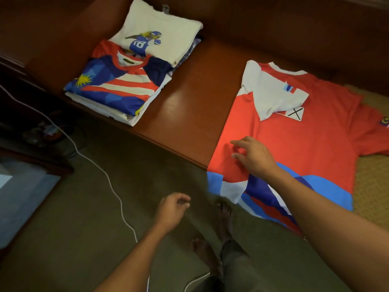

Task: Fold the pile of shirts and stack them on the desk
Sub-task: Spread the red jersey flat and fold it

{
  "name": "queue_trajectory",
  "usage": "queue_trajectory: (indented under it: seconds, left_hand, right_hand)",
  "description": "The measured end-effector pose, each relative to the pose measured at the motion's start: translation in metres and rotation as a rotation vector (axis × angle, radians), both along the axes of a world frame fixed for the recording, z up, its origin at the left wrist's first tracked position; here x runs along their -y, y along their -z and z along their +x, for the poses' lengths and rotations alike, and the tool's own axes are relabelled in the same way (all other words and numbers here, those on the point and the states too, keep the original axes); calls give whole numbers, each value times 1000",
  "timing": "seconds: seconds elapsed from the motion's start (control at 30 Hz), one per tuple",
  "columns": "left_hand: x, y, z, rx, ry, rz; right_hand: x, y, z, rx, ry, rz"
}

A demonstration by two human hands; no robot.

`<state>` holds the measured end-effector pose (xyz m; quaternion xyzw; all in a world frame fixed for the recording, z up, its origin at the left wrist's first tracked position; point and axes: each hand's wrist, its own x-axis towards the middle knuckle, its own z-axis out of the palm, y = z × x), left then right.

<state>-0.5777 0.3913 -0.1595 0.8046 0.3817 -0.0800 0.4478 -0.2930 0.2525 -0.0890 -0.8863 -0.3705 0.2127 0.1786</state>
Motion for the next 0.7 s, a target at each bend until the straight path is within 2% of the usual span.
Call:
queue_trajectory:
  seconds: [0.1, 0.2, 0.33, 0.5, 0.7]
  left_hand:
    - [-8, -27, 41, 213, 11, 103]
    - [-12, -52, 89, 308, 134, 288]
    - [-15, -73, 149, 197, 336, 431]
    - [-24, -78, 219, 97, 555, 473]
    - [-49, -77, 295, 15, 597, 457]
  right_hand:
    - [15, 0, 14, 29, 122, 59]
    - [27, -4, 31, 35, 233, 52]
    - [38, -11, 57, 32, 297, 64]
    - [52, -16, 93, 50, 417, 103]
    - [50, -20, 143, 10, 771, 136]
